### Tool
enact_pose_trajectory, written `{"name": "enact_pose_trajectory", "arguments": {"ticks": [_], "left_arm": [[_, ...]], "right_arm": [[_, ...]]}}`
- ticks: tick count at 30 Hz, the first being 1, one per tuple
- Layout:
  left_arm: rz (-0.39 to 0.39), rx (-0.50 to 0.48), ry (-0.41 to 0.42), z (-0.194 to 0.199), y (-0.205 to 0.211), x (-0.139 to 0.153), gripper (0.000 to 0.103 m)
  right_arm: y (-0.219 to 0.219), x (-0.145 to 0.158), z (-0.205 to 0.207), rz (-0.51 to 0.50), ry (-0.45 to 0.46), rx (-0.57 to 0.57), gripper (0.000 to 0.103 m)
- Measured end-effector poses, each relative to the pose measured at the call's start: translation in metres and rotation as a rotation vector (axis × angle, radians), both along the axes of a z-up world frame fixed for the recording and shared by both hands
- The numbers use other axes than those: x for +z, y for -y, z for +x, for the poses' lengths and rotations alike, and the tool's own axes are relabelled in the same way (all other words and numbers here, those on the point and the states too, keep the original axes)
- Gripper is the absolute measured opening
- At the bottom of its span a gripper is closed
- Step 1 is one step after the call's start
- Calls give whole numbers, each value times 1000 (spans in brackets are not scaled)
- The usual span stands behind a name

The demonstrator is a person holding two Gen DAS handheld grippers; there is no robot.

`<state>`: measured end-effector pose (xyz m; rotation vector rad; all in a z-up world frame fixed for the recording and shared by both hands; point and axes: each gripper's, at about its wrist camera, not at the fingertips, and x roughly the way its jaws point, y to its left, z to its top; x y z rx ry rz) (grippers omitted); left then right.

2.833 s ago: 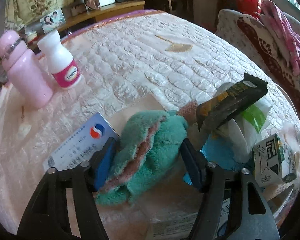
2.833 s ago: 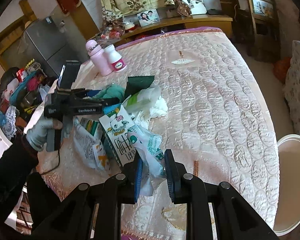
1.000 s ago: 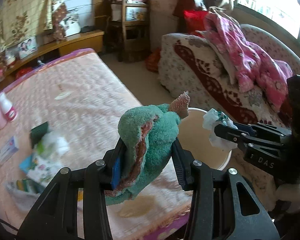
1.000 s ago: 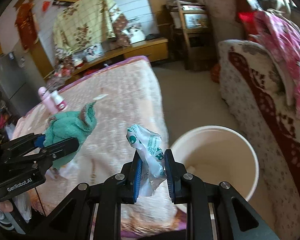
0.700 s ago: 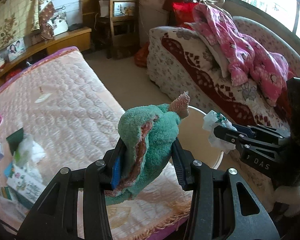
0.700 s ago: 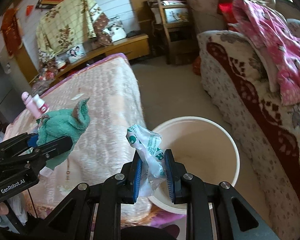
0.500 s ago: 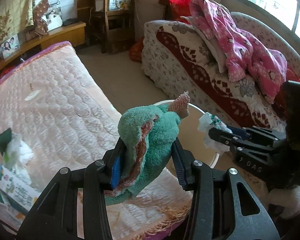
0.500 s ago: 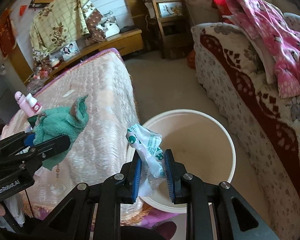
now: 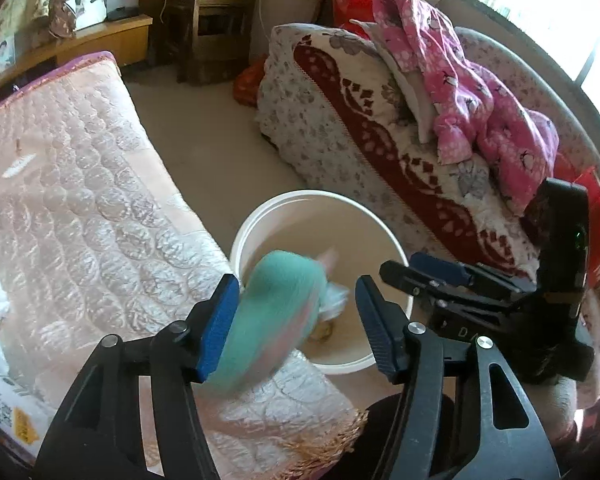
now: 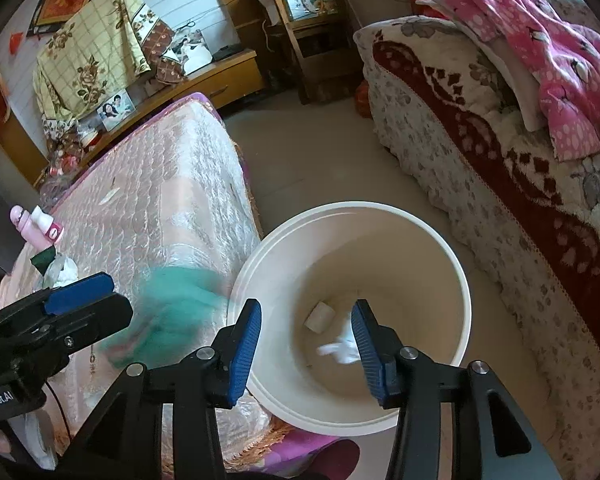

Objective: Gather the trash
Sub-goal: 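Carry both items over the white bucket and open both tools to drop them, then move both tools back over the remaining trash on the bed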

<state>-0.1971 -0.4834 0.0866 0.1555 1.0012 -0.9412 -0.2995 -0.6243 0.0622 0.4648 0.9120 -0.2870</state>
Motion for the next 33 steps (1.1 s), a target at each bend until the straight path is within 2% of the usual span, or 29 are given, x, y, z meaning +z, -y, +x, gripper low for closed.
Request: {"name": "enact_pose_trajectory", "arguments": {"ticks": [7, 16, 18, 23, 33], "left_arm": [[1, 7, 8, -1, -4, 2, 60], [14, 48, 78, -9, -20, 11, 60], [13, 65, 101, -11, -28, 15, 60], [20, 87, 141, -15, -49, 22, 60], [41, 182, 113, -5, -115, 17, 60]], "right_arm": [[-6, -3, -1, 7, -16, 17, 46], [-20, 6, -1, -21, -15, 43, 46], [-24, 13, 0, -30, -4, 53, 47], [-42, 32, 4, -58, 27, 83, 58], [-103, 52, 23, -71, 68, 217, 58]]}}
